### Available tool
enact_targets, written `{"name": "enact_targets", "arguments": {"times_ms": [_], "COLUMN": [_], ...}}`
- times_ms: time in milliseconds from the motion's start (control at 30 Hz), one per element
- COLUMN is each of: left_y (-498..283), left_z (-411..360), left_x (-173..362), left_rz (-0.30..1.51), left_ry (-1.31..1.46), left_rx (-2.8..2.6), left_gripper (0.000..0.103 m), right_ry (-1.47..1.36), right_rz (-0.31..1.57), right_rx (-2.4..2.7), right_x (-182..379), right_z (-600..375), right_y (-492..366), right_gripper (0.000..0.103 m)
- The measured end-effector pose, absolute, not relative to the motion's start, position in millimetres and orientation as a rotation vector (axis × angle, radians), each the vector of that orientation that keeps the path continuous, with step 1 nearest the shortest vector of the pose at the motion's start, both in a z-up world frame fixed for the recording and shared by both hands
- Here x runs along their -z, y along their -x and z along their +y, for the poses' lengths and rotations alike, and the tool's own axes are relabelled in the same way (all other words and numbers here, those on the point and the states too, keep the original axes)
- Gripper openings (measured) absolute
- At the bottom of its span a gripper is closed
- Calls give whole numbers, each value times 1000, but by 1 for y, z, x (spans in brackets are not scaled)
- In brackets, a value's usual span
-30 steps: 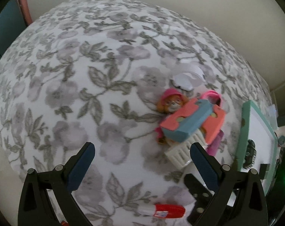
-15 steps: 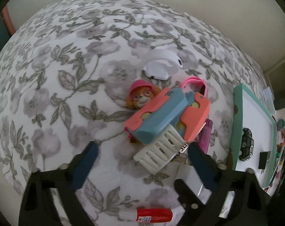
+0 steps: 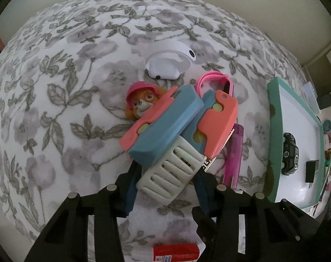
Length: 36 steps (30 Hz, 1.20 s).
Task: Organize rigid objects
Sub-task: 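Grasp the white ribbed holder with the left gripper while the right grasps the white charger, then carry the white holder and white charger into the tray and open both grippers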
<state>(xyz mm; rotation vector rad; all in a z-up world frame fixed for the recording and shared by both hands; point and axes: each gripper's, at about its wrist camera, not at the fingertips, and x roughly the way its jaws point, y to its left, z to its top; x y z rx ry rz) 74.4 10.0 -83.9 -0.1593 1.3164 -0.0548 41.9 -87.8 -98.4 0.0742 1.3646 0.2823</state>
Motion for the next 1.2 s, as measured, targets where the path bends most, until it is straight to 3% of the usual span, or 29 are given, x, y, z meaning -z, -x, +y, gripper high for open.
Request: {"name": "enact_targets", "arguments": {"times_ms": [800, 1200], "left_y": [-62, -54], "left_z": [17, 21], "left_x": [64, 35], "left_rz": [1231, 1129], "left_ry": [209, 230], "left_rx": [87, 72], "left_gripper": [33, 32], "right_ry": [-90, -162], "right_rz": [1356, 1241], "right_rx": [-300, -271], "right_x": [92, 57], "right_z": [-96, -121], "right_y": [-35, -31], "right_gripper": [50, 49]}}
